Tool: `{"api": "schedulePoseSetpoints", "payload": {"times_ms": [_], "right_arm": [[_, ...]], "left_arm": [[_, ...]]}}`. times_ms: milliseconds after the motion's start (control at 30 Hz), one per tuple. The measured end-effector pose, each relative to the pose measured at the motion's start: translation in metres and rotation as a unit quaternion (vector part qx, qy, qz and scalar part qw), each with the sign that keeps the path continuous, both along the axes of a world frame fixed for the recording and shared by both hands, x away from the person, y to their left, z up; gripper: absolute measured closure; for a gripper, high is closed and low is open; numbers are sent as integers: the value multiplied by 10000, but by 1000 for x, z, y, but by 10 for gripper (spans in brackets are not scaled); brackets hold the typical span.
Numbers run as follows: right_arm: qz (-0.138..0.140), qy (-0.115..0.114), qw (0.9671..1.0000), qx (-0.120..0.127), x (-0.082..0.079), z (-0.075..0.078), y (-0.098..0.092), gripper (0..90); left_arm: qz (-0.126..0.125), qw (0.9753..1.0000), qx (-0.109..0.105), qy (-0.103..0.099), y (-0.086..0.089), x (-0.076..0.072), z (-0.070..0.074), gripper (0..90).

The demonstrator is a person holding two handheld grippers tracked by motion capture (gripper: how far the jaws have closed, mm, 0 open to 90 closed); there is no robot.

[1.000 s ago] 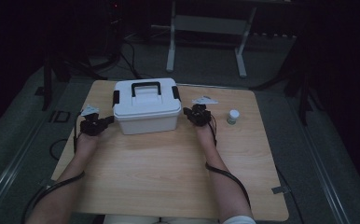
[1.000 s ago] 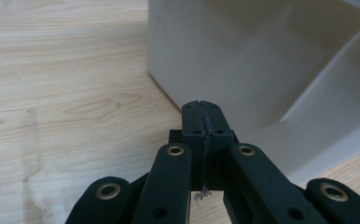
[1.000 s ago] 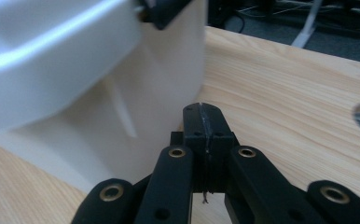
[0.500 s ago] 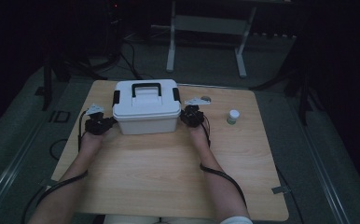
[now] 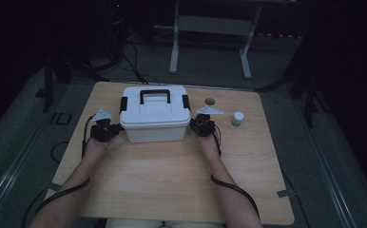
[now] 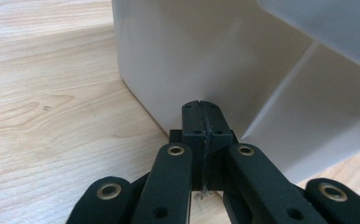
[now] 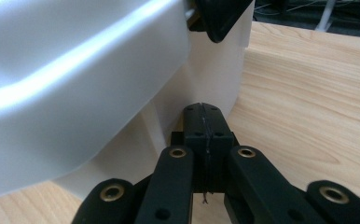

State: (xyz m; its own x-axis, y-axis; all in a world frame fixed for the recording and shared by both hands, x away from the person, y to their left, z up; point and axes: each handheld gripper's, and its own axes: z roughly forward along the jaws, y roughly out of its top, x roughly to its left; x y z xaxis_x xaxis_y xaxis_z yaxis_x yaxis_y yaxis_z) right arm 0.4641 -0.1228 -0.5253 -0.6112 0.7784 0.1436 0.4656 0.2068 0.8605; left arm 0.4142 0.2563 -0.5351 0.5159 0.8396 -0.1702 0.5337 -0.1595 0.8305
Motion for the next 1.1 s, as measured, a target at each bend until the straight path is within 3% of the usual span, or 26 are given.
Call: {"api": "schedulePoseSetpoints", "payload": {"times_ms": [633, 1100], "right_arm": [[35, 24, 10000, -64, -45, 2, -30, 900], [-6, 24, 10000, 22, -78, 1, -60, 900]], "left_arm": [[-303, 9995, 74, 72, -22, -22, 3, 896], [-672, 9975, 157, 132, -48, -51, 6, 896]]}}
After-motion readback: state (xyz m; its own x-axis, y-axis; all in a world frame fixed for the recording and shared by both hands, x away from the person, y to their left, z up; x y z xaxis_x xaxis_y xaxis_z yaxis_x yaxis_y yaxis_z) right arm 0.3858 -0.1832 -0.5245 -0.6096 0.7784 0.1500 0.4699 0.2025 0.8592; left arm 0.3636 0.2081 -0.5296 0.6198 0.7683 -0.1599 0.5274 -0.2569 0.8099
